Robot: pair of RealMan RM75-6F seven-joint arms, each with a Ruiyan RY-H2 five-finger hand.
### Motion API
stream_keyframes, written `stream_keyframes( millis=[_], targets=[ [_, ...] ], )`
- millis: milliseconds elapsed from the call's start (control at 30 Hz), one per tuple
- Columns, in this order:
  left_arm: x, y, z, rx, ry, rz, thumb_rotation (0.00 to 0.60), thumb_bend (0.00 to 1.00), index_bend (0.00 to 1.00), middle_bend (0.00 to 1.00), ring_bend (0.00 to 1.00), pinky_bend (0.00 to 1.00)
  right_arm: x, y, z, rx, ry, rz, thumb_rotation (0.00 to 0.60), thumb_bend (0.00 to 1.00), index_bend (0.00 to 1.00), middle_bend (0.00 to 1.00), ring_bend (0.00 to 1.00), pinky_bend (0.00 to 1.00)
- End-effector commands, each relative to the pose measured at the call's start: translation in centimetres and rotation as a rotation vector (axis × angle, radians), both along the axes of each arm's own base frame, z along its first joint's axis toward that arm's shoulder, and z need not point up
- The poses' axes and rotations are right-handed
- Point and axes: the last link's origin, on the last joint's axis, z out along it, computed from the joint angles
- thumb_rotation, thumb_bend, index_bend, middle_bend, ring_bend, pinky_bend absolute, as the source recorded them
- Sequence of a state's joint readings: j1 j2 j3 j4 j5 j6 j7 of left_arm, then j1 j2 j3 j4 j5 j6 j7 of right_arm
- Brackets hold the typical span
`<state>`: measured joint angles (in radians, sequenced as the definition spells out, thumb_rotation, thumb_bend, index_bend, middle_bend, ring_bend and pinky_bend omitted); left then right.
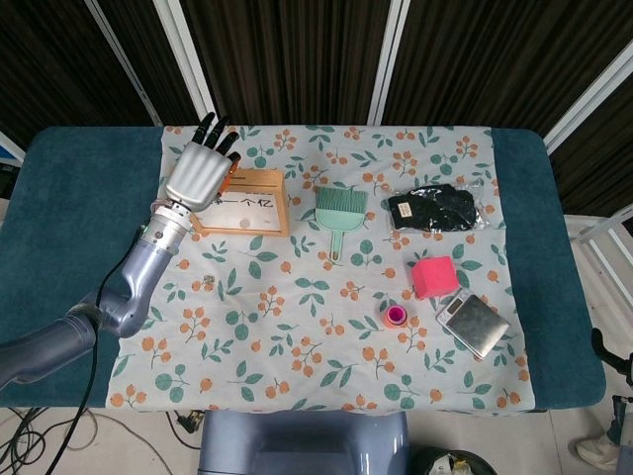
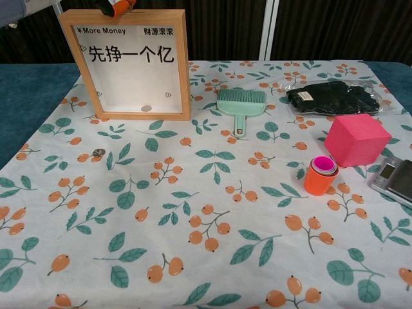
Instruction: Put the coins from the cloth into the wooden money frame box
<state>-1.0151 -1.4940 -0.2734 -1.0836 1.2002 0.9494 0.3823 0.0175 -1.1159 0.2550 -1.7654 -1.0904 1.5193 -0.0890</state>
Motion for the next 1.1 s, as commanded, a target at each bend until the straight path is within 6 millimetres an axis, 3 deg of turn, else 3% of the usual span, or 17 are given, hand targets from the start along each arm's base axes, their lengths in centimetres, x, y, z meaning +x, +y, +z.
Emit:
stream_keyframes(
  millis=[33, 1100],
  targets=[
    [-0.08, 0.0, 0.08, 0.0, 0.001, 0.004, 0.6, 0.39, 0.61, 0.21, 0.0, 0.01, -0.02, 0.02, 0.0, 0.0, 0.0, -0.001, 0.6, 0.39, 0.13, 0.03, 0.0, 0.0],
    [-0.56, -0.21, 0.01, 0.001, 0.026, 0.008, 0.6, 0.39, 0.6, 0.2, 0.0, 0.0, -0.03, 0.03, 0.01, -0.003, 0.002, -0.007, 0.6, 0.39, 0.13, 0.03, 0.0, 0.0]
  ],
)
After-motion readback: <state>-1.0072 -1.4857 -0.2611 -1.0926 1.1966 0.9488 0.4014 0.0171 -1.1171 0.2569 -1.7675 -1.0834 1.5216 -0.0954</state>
